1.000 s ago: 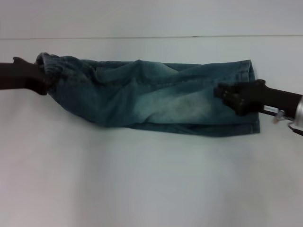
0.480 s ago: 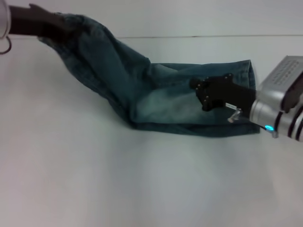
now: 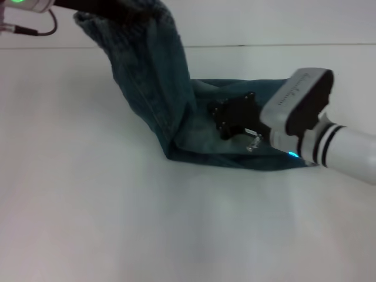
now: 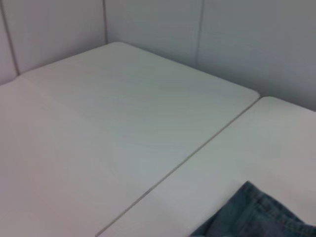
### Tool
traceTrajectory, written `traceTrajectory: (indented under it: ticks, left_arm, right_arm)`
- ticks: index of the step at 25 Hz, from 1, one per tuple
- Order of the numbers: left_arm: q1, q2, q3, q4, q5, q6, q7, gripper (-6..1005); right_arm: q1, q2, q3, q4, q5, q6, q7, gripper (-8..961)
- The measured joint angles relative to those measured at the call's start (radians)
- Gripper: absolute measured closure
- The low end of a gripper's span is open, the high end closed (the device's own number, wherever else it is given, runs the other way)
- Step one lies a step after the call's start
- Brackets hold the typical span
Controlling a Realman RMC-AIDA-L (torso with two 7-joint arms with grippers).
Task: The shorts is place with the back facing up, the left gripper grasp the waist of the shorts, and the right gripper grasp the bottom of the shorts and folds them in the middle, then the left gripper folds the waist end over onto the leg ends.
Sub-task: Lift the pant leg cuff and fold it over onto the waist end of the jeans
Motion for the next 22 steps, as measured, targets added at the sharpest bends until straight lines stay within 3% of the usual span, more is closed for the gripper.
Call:
traceTrajectory:
  ticks: [14,19,22]
  left_arm:
    - [-0.135,-0.003,0.095,0.015,0.073,0.018,-0.164,953]
    - [-0.163,-0.008,0.100,0.003,0.076,0.005,-0.165,954]
    - [-0.173,-0.008,0.117,-0.021,0.076,-0.016,-0.160,954]
  right_arm:
    - [0.153,0.000,0.007,0.104,-0.102,0.100,0.017,953]
    - [0.123,-0.007,0.018,0.098,-0.112,0.066,0.025,952]
    - [0.035,-0.023,0.029,0.045,-0.112,-0.016,0.039,952]
